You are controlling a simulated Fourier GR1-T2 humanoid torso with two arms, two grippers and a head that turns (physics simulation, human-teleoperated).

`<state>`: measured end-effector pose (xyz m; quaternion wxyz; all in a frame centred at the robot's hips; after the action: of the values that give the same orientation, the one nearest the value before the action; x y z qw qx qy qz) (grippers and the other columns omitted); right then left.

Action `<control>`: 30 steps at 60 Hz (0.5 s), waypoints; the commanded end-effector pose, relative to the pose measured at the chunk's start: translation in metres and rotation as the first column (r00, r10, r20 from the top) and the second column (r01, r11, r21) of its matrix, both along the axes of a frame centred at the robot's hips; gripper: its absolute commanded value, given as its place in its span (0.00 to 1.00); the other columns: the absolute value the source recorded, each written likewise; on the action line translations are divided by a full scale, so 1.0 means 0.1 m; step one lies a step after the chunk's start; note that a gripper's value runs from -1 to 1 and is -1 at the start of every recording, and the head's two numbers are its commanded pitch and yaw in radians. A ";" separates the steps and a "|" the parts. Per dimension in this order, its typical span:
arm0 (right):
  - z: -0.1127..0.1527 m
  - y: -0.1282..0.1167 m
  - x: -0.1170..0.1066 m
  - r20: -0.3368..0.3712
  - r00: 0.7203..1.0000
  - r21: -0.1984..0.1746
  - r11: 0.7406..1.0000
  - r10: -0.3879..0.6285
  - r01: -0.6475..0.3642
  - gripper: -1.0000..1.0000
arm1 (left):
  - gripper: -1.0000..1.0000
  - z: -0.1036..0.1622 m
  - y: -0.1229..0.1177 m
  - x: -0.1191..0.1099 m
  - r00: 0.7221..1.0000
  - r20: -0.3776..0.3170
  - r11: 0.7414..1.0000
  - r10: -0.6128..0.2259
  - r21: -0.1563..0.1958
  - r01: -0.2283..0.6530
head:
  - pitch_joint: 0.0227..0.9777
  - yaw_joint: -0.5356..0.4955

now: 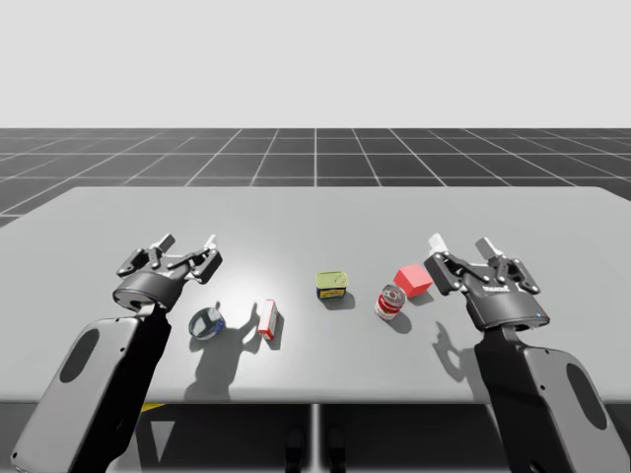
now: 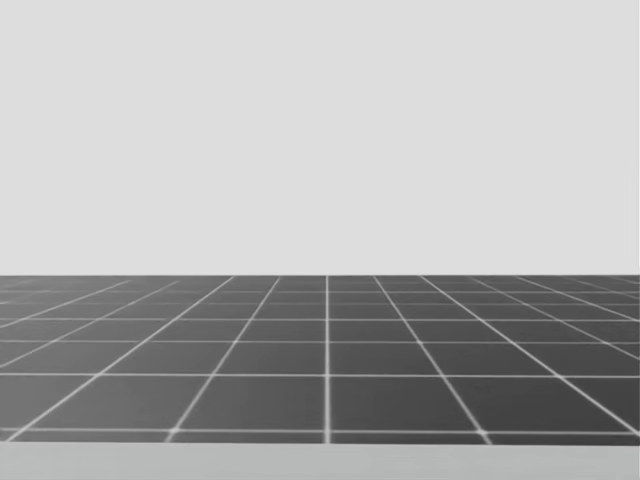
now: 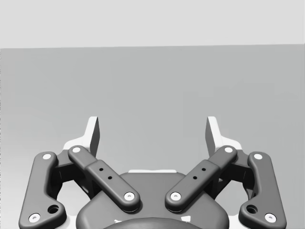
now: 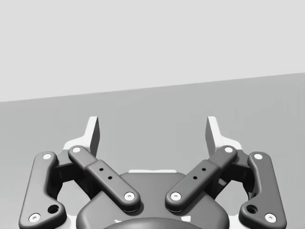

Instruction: Find the red cube and pick it up.

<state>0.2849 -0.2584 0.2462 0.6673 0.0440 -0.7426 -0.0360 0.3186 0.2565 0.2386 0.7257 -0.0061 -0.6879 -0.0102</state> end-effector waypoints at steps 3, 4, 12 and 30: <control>0.00 0.01 -0.02 0.012 0.999 0.031 0.999 -0.034 0.034 0.00 | 0.00 0.02 0.01 0.00 1.000 0.016 1.000 0.008 0.005 -0.008 | 0.05 0.54; 0.00 0.00 -0.02 0.012 1.000 0.035 0.999 -0.017 0.016 0.00 | 0.00 0.02 0.01 0.00 1.000 0.017 1.000 0.009 0.005 -0.009 | 0.06 0.54; 0.01 -0.02 0.00 -0.005 1.000 0.013 1.000 -0.004 0.004 0.00 | 0.00 0.02 0.01 -0.01 1.000 0.020 1.000 0.007 0.005 -0.007 | 0.12 0.54; 0.00 -0.02 0.01 -0.017 1.000 0.008 1.000 -0.022 0.022 0.00 | 0.00 0.02 0.03 -0.01 1.000 0.019 1.000 0.005 0.006 -0.005 | 0.39 0.53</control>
<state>0.2856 -0.2600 0.2468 0.6713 0.0397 -0.7387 -0.0454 0.3179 0.2586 0.2405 0.7195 -0.0027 -0.6944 -0.0095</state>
